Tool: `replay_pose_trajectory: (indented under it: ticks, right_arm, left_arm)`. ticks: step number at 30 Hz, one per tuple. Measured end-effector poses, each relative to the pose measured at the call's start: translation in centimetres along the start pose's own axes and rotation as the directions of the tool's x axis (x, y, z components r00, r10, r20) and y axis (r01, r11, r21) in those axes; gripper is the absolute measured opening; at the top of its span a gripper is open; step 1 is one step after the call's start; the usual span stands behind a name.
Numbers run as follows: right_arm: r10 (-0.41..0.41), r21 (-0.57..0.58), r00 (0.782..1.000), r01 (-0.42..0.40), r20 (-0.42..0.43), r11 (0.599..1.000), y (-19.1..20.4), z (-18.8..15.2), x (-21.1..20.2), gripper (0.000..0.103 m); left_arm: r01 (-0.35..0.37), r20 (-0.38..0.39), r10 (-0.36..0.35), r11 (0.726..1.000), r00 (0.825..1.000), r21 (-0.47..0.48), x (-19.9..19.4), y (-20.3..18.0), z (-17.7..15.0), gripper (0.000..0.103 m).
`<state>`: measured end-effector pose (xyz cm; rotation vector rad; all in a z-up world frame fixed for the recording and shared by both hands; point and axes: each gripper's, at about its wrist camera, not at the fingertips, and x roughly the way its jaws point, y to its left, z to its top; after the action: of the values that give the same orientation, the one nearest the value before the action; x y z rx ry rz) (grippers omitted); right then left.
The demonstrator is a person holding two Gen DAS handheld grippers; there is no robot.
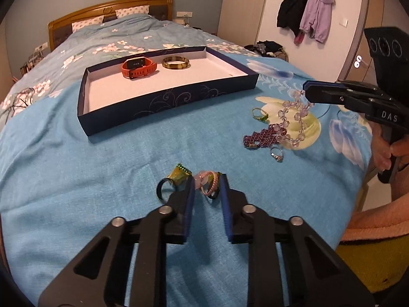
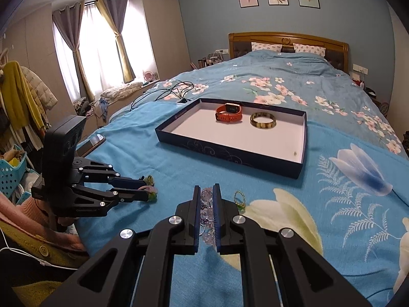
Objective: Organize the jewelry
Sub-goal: 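Grasp the clear crystal bracelet with the right tool while the left tool grasps the small pink charm, then carry the crystal bracelet in the right tool while the left tool carries the pink charm to the lid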
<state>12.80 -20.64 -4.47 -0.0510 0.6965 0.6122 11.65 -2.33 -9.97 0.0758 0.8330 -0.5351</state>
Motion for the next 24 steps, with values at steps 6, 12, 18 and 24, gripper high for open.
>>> replay_pose_trajectory:
  ticks: [6,12,18,24]
  right_arm:
    - [0.000,0.005,1.000,0.000,0.027,1.000,-0.2,0.5,-0.3,0.008]
    - [0.011,0.020,0.999,-0.012,0.050,1.000,-0.4,1.0,-0.4,0.008]
    - [0.027,0.016,0.997,-0.028,0.070,0.999,-0.2,1.6,-0.3,0.008]
    - [0.038,0.016,0.995,-0.040,0.090,0.999,-0.2,2.5,-0.3,0.008]
  left_arm:
    - [0.019,0.011,-0.019,0.999,1.000,-0.028,-0.4,0.5,0.3,0.005]
    - [0.075,0.052,-0.071,0.995,0.996,-0.065,-1.9,1.3,0.7,0.004]
    - [0.109,0.074,-0.103,0.990,0.992,-0.092,-2.7,1.8,1.2,0.004]
    - [0.116,0.098,-0.106,0.988,0.989,-0.099,-3.2,2.1,1.9,0.004]
